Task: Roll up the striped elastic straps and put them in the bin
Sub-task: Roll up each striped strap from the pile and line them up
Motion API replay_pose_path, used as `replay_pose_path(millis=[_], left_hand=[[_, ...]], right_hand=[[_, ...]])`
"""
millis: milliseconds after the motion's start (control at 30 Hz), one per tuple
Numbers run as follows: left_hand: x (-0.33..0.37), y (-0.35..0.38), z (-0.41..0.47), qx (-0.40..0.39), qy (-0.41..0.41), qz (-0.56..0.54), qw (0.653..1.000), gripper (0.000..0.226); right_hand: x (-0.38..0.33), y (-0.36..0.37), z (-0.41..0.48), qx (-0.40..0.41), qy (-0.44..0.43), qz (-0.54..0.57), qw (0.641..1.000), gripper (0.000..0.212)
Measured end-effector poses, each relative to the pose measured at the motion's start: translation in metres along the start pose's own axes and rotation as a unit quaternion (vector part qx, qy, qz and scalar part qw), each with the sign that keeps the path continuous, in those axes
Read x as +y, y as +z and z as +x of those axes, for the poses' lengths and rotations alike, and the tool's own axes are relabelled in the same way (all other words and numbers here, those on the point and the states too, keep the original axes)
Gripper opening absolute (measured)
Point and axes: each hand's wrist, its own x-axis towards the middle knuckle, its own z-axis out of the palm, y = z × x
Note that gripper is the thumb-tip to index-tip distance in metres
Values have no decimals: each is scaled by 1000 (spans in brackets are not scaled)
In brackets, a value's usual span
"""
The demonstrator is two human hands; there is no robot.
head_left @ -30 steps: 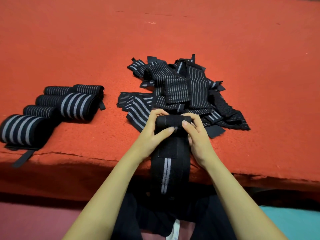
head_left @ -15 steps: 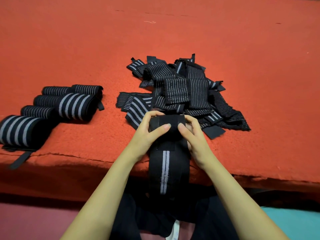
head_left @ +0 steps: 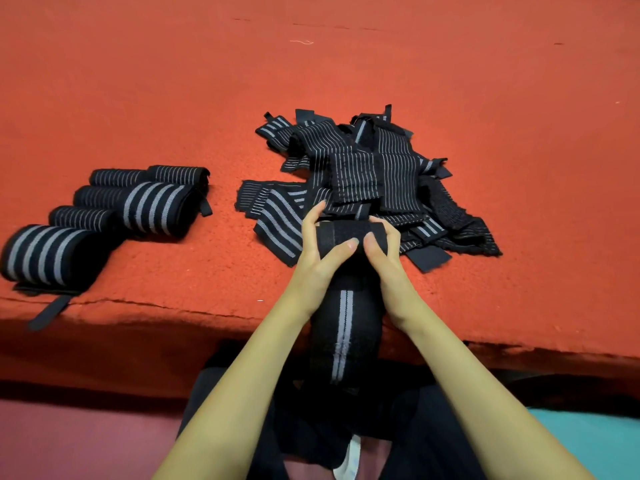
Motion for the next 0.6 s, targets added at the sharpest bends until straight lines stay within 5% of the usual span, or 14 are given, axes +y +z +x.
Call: replay_pose_path(millis=[133,267,467,600], left_hand=[[5,-6,4,-44,-42,82,995,69],[12,-14,10,-73,-62,185,978,57],[5,-23,8,-63,-49,71,994,52],[3,-24,5,-44,-1,61,997,58]], right_hand=[[0,-3,0,22,-18,33,999,33],[1,-9,1,28,-31,15,999,40],[4,-7,3,11,-10,-12,1000,64],[5,-5,5,-6,-7,-89,996,59]])
